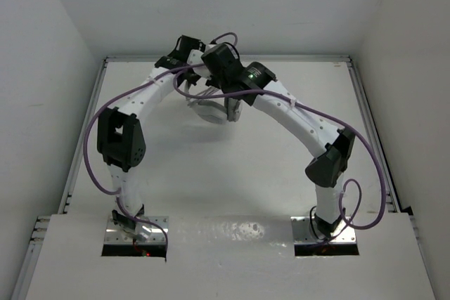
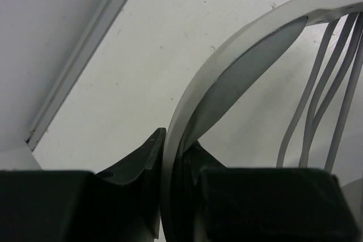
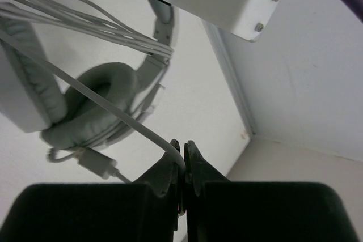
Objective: Wrap the headphones
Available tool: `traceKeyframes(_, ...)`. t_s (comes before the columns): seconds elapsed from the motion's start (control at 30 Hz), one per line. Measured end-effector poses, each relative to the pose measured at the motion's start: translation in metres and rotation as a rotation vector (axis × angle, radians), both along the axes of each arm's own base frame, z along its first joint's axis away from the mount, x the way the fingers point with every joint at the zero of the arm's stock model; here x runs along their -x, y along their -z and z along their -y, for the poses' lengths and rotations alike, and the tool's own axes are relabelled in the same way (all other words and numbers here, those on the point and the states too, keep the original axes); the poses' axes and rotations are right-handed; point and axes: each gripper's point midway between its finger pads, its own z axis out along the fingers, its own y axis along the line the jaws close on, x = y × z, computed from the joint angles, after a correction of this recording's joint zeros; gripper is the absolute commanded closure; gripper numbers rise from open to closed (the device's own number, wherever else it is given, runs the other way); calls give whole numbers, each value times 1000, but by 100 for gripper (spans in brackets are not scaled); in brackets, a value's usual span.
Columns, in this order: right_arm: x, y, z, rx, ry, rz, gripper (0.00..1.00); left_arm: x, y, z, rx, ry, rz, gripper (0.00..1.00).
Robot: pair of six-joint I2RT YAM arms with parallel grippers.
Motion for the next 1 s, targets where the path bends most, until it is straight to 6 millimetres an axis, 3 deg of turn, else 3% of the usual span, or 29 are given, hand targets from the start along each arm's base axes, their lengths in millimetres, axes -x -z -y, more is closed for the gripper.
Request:
traceKeyframes(0.23,-15,1,23,140,68,107,100,-8,-11,1,-18,18,46,100)
traceKeyframes(0.43,-27,2,21,6,35,126,100,-6,-10,8,14,37,36,100)
traceKeyframes(0.57,-34,13,43,-73,19,94,100,-2,-10,19,67,58,18,100)
traceKeyframes(0.67,-43,7,55,-68,12,115,100,-3,-18,29,106,64,31,100)
traceKeyframes(0.83,-47,-1,58,-71,-16,137,100,-6,-31,35,128,77,58,100)
traceKeyframes(1.0,-51,3,58,-140,-42,101,100,-4,-38,39,144,98,56,100)
